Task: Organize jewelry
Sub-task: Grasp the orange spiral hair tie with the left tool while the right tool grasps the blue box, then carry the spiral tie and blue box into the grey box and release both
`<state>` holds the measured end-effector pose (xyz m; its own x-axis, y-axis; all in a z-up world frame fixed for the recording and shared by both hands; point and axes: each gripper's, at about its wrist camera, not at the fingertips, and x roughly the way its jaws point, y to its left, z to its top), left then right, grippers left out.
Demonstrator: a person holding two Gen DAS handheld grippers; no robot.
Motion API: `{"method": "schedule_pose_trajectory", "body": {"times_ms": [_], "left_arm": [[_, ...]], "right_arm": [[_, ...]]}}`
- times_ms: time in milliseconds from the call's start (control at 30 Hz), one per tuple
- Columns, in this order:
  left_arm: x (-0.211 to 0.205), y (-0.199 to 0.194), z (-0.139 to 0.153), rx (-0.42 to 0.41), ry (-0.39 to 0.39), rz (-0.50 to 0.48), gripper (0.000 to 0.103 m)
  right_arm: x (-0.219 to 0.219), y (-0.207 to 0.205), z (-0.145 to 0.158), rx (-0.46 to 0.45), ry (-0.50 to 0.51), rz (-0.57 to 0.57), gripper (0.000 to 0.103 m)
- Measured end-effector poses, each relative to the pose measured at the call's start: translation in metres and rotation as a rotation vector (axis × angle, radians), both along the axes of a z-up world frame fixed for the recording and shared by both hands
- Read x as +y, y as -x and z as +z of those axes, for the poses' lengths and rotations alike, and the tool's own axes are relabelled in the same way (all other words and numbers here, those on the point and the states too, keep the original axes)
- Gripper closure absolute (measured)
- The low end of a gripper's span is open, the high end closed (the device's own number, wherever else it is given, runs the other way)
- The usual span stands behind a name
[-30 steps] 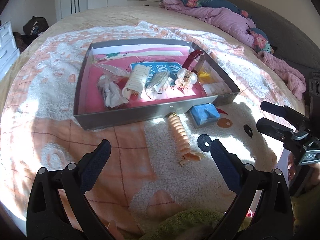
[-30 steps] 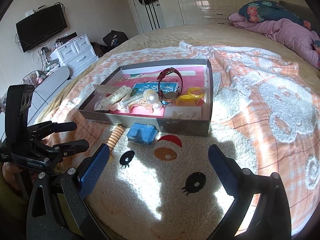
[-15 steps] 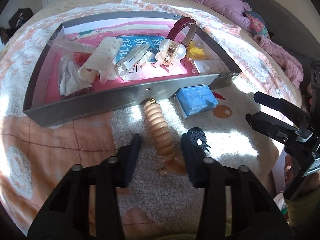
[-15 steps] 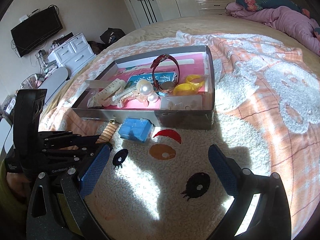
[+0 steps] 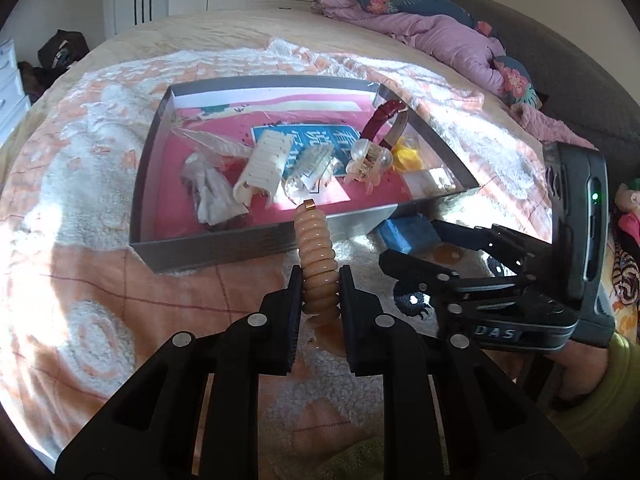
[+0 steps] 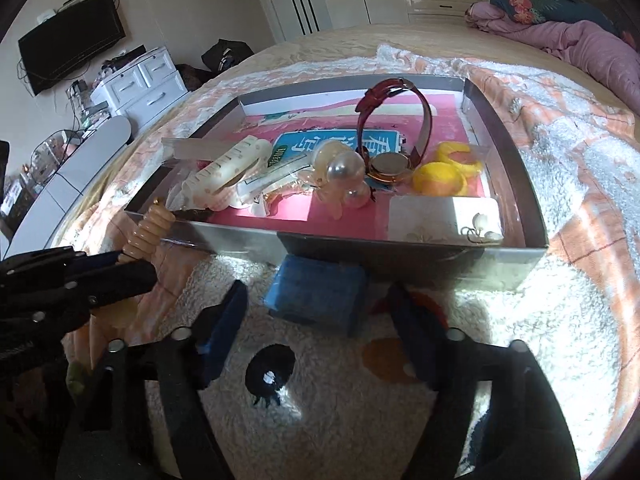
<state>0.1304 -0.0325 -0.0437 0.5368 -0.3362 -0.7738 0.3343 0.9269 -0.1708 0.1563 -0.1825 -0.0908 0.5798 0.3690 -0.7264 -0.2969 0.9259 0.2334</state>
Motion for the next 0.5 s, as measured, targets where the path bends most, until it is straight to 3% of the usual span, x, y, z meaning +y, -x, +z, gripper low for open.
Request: {"method": "schedule_pose_trajectory", "body": {"times_ms": [67, 500], "left_arm": [[0.004, 0.0, 0.005, -0.012, 0.009, 0.008, 0.092], [0.015, -0.005, 0.028, -0.064, 0.048, 0.032, 0.092]], "right_arm": [[-0.001, 0.003, -0.001, -0.016, -0.013, 0.018, 0.053], [-0.027, 0.026, 0.062, -0.158, -0.083, 0.062, 0.053]]}}
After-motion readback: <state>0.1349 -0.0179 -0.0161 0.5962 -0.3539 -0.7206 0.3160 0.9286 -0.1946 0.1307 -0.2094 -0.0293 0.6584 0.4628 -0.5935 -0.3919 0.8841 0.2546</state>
